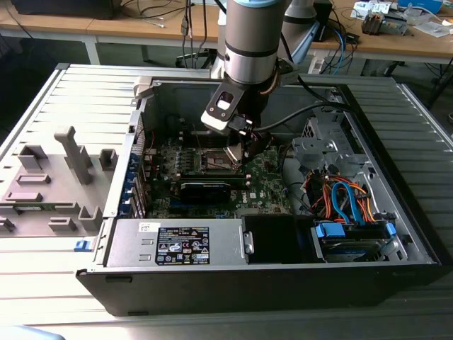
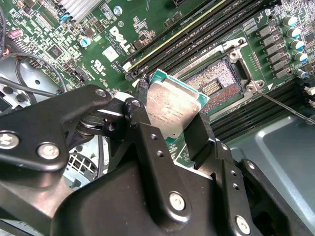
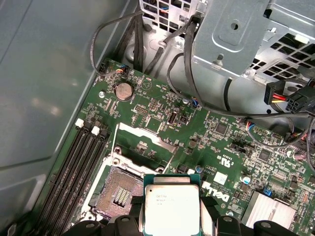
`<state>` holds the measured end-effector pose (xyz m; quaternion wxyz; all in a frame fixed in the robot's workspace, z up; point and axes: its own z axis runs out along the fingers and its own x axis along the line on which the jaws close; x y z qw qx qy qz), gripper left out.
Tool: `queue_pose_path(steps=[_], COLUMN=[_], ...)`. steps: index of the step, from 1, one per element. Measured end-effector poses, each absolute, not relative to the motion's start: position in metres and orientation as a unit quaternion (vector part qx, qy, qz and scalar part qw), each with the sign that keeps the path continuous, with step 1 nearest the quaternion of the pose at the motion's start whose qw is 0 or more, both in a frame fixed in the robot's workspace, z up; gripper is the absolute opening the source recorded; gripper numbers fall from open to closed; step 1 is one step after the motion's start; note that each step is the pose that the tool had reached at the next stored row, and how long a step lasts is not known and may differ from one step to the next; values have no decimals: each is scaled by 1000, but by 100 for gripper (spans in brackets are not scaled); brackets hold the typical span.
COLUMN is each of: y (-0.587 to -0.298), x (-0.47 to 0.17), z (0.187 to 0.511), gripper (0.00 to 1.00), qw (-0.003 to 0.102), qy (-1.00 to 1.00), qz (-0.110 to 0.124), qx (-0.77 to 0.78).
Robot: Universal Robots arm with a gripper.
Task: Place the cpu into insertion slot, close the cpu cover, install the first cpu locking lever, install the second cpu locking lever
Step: 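Place the cpu into insertion slot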
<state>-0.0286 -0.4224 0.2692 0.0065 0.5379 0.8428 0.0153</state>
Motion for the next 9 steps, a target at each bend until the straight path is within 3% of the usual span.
queue_pose_path(steps=[9], y=[-422], x=[-29], z=[269], gripper=[55], qw=[7], qy=[842], qz=[15], qx=[540])
